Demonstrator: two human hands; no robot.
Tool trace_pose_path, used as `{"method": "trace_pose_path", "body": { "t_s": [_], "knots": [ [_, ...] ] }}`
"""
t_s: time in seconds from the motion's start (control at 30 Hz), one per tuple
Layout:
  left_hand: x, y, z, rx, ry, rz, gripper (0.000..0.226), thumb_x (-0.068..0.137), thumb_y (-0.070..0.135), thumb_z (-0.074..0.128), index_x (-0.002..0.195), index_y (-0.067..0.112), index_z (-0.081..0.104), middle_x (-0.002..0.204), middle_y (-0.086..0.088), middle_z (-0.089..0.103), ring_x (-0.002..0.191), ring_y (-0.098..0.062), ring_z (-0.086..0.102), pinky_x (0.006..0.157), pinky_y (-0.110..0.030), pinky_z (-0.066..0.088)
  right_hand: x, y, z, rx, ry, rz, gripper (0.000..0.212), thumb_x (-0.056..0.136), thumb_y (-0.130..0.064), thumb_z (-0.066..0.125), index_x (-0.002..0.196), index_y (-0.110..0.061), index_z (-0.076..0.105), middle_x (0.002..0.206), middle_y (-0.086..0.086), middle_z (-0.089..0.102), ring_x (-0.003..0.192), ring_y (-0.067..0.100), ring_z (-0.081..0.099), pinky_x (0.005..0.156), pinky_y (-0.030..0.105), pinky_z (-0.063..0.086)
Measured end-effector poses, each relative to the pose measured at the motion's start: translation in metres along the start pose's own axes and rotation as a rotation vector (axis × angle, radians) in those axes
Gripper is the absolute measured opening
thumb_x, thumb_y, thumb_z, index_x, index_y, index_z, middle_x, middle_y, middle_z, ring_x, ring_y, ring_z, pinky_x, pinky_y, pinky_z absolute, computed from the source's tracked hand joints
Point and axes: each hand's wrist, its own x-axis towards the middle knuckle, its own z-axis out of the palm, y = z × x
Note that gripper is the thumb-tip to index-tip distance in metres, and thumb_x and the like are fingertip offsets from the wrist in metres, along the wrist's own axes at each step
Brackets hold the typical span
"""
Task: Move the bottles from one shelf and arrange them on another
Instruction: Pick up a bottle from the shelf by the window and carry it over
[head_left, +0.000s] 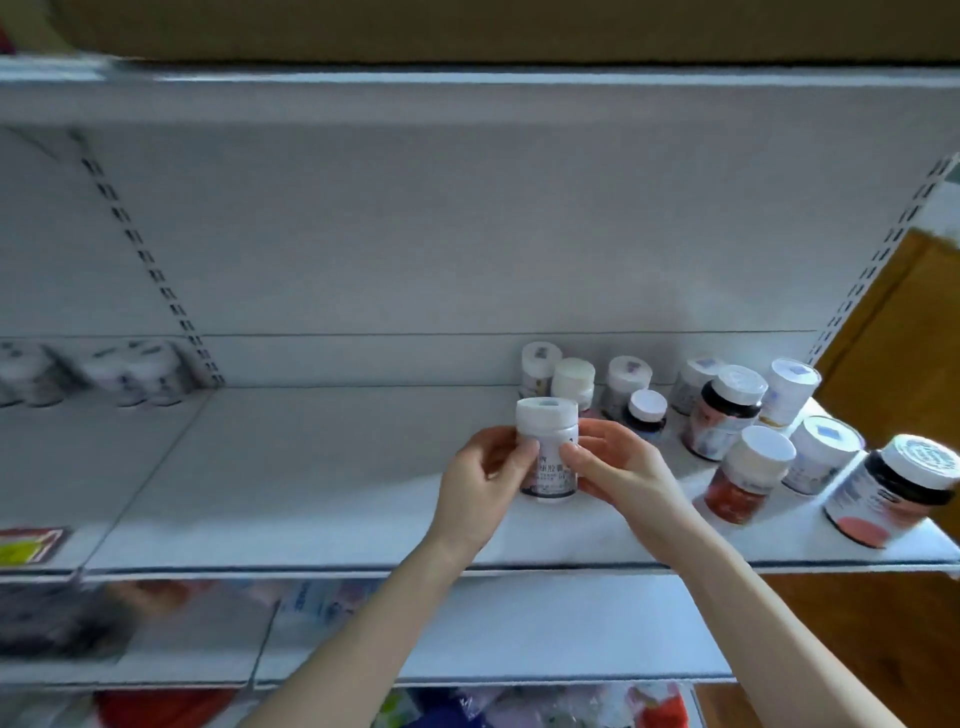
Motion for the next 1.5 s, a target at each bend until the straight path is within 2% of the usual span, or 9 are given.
{"method": "trace_pose_path", "body": {
  "t_s": [0.17, 0.4, 0.53, 0.67, 0.73, 0.9, 1.03, 1.23, 1.5],
  "knots": [
    [-0.02, -0.002, -0.072, 0.018, 0.112, -0.008, 0.011, 0.086, 0.012, 0.059, 0.096, 0.016, 0.059, 0.087, 0.009, 0.064, 0.069, 0.017, 0.059, 0.069, -0.003, 0.046, 0.005, -0.005, 0.07, 0.046, -0.153, 0.032, 0.022, 0.083, -0.014, 0.064, 0.104, -0.012, 0.058, 0.098, 0.005, 0.07, 0.081, 0.008, 0.067, 0.072, 0.021, 0.056],
    [-0.046, -0.003, -0.207, -0.027, 0.228, 0.008, 0.023, 0.087, 0.012, 0.056, 0.083, 0.034, 0.062, 0.073, 0.019, 0.069, 0.069, 0.011, 0.062, 0.074, -0.015, 0.052, 0.008, -0.025, 0.206, 0.01, -0.286, -0.001, 0.021, 0.083, -0.017, 0.064, 0.104, -0.012, 0.06, 0.099, 0.003, 0.07, 0.093, 0.019, 0.067, 0.079, 0.03, 0.054],
    [-0.058, -0.011, -0.296, -0.05, 0.29, 0.019, 0.015, 0.087, 0.011, 0.056, 0.087, 0.025, 0.061, 0.084, 0.009, 0.066, 0.07, 0.009, 0.063, 0.067, -0.01, 0.05, 0.006, -0.027, 0.299, 0.023, -0.328, 0.011, 0.013, 0.084, -0.01, 0.061, 0.095, -0.016, 0.058, 0.091, 0.003, 0.068, 0.083, 0.013, 0.065, 0.07, 0.023, 0.056],
    [-0.063, -0.018, -0.369, -0.095, 0.305, -0.014, 0.01, 0.087, 0.015, 0.057, 0.088, 0.023, 0.063, 0.091, -0.001, 0.069, 0.088, -0.014, 0.065, 0.079, -0.022, 0.053, 0.005, -0.029, 0.376, 0.048, -0.336, 0.004, 0.013, 0.084, -0.007, 0.061, 0.09, -0.017, 0.057, 0.083, 0.0, 0.066, 0.075, 0.009, 0.065, 0.065, 0.02, 0.057],
    [-0.064, -0.021, -0.397, -0.052, 0.285, -0.013, 0.01, 0.089, 0.015, 0.055, 0.093, 0.018, 0.063, 0.088, 0.001, 0.068, 0.08, -0.004, 0.065, 0.067, -0.011, 0.051, 0.005, -0.027, 0.403, 0.042, -0.341, 0.007, 0.013, 0.084, -0.008, 0.061, 0.093, -0.017, 0.057, 0.083, 0.001, 0.066, 0.075, 0.01, 0.065, 0.065, 0.019, 0.057],
    [-0.054, -0.035, -0.445, -0.027, 0.246, -0.054, 0.014, 0.09, 0.018, 0.053, 0.1, 0.017, 0.063, 0.088, 0.009, 0.067, 0.07, 0.012, 0.063, 0.061, -0.006, 0.048, 0.017, -0.024, 0.445, -0.022, -0.353, 0.005, 0.016, 0.084, -0.011, 0.063, 0.098, -0.017, 0.059, 0.091, 0.002, 0.067, 0.085, 0.014, 0.066, 0.069, 0.019, 0.057],
    [-0.035, -0.045, -0.468, -0.053, 0.262, -0.107, 0.021, 0.088, 0.016, 0.055, 0.108, 0.012, 0.061, 0.087, 0.01, 0.066, 0.07, 0.006, 0.064, 0.062, -0.009, 0.05, 0.043, -0.023, 0.468, -0.114, -0.391, -0.019, 0.021, 0.084, -0.012, 0.064, 0.103, -0.021, 0.06, 0.102, 0.001, 0.067, 0.095, 0.014, 0.064, 0.081, 0.023, 0.053],
    [0.006, -0.064, -0.497, 0.076, 0.345, -0.094, 0.026, 0.081, 0.008, 0.064, 0.107, 0.008, 0.064, 0.098, -0.006, 0.068, 0.078, 0.002, 0.062, 0.066, -0.009, 0.05, 0.088, -0.021, 0.493, -0.288, -0.538, -0.068, 0.035, 0.088, -0.019, 0.059, 0.119, -0.033, 0.049, 0.105, -0.017, 0.06, 0.094, -0.004, 0.058, 0.069, 0.011, 0.046],
    [0.049, -0.092, -0.518, 0.135, 0.311, -0.092, 0.027, 0.081, 0.006, 0.064, 0.106, 0.013, 0.064, 0.105, -0.006, 0.067, 0.091, -0.013, 0.062, 0.071, -0.009, 0.049, 0.128, -0.005, 0.524, -0.436, -0.469, -0.093, 0.039, 0.092, -0.015, 0.052, 0.13, -0.019, 0.044, 0.111, -0.002, 0.056, 0.09, 0.005, 0.055, 0.067, 0.011, 0.043]
  ]
}}
